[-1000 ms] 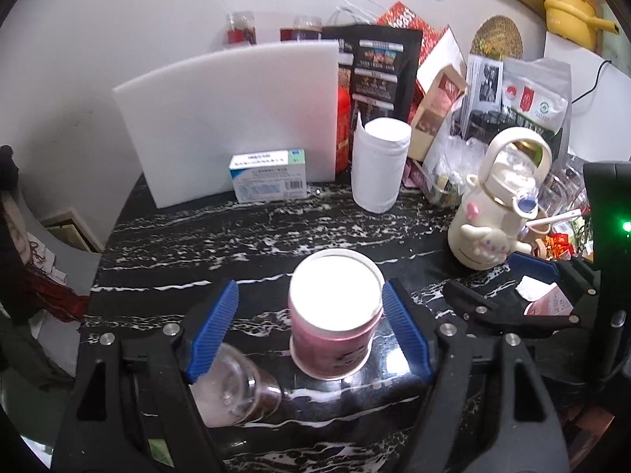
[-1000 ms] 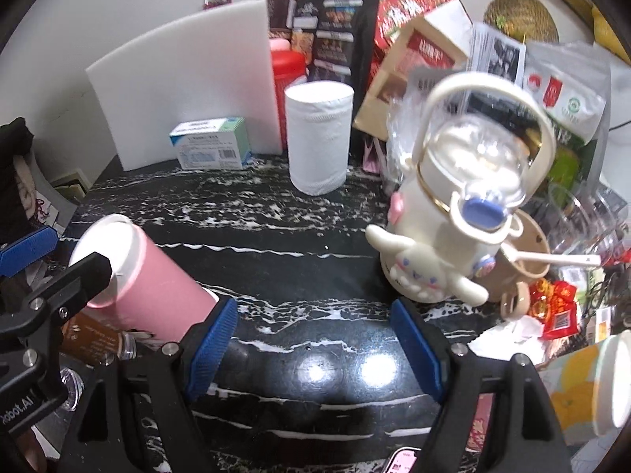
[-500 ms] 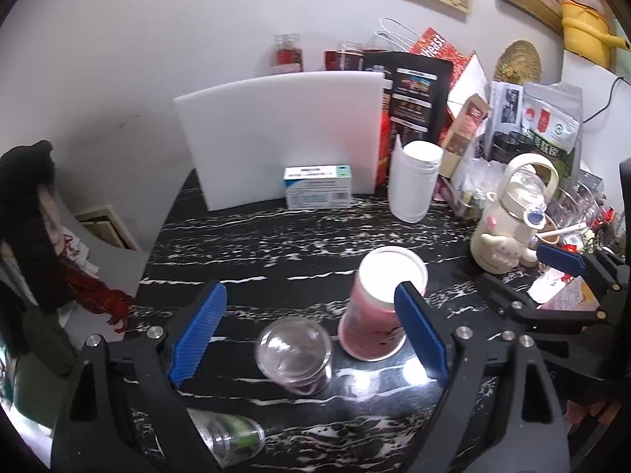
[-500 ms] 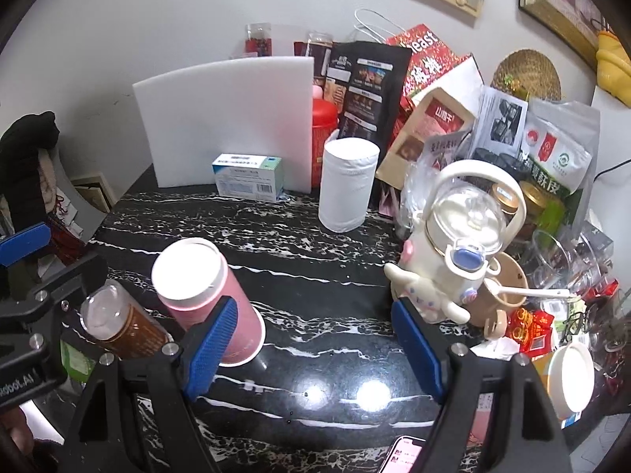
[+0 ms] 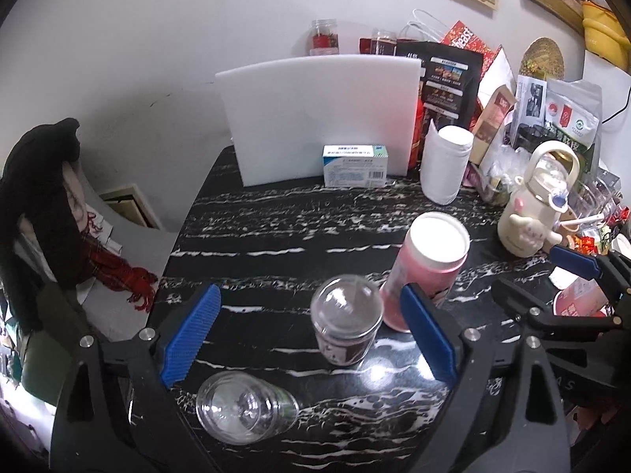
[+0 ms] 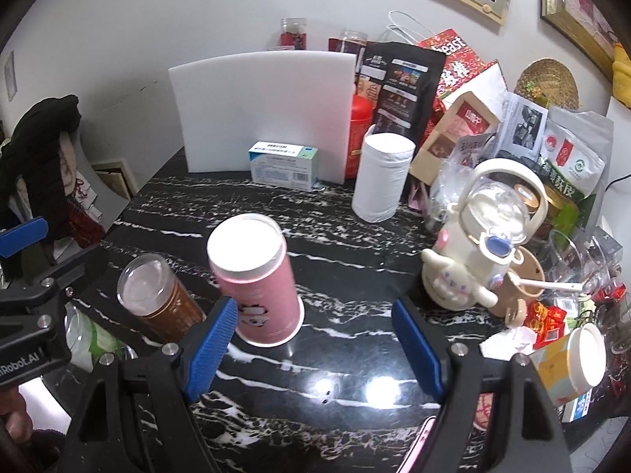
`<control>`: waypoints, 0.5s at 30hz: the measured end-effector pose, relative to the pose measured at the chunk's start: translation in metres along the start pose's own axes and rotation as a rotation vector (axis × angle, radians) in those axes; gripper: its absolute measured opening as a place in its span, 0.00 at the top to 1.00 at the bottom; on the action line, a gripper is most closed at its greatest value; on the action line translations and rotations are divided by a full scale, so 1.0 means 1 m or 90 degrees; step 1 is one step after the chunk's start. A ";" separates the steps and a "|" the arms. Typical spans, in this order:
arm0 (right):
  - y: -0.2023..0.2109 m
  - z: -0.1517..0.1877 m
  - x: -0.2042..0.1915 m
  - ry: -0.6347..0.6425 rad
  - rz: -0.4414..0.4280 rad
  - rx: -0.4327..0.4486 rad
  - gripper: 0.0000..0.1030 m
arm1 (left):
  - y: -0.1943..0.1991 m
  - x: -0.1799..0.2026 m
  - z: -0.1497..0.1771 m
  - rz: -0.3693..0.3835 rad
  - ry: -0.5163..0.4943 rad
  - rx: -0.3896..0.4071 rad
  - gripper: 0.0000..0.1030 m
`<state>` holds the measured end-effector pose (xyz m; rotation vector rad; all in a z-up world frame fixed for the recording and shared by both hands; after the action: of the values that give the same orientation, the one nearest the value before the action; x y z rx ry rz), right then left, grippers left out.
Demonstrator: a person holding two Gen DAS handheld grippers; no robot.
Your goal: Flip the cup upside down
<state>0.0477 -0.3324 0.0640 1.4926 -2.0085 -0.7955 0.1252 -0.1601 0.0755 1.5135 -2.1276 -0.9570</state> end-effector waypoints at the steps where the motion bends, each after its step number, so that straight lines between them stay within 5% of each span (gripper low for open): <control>1: 0.000 0.001 -0.002 0.002 -0.002 -0.002 0.21 | -0.001 -0.001 0.002 -0.001 0.001 -0.003 0.10; 15: -0.009 0.011 -0.019 0.005 -0.029 -0.026 0.21 | -0.014 -0.012 0.017 -0.001 0.017 -0.030 0.10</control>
<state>0.0510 -0.3139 0.0490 1.5205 -1.9472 -0.8423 0.1285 -0.1464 0.0545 1.4969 -2.0716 -0.9742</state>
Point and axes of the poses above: each gripper's, at about its wrist camera, not at the fingertips, and y roughly against the way its jaws point, x to its right, z to its underside, the point moved 3 cm from there along -y, roughly the way its jaws point
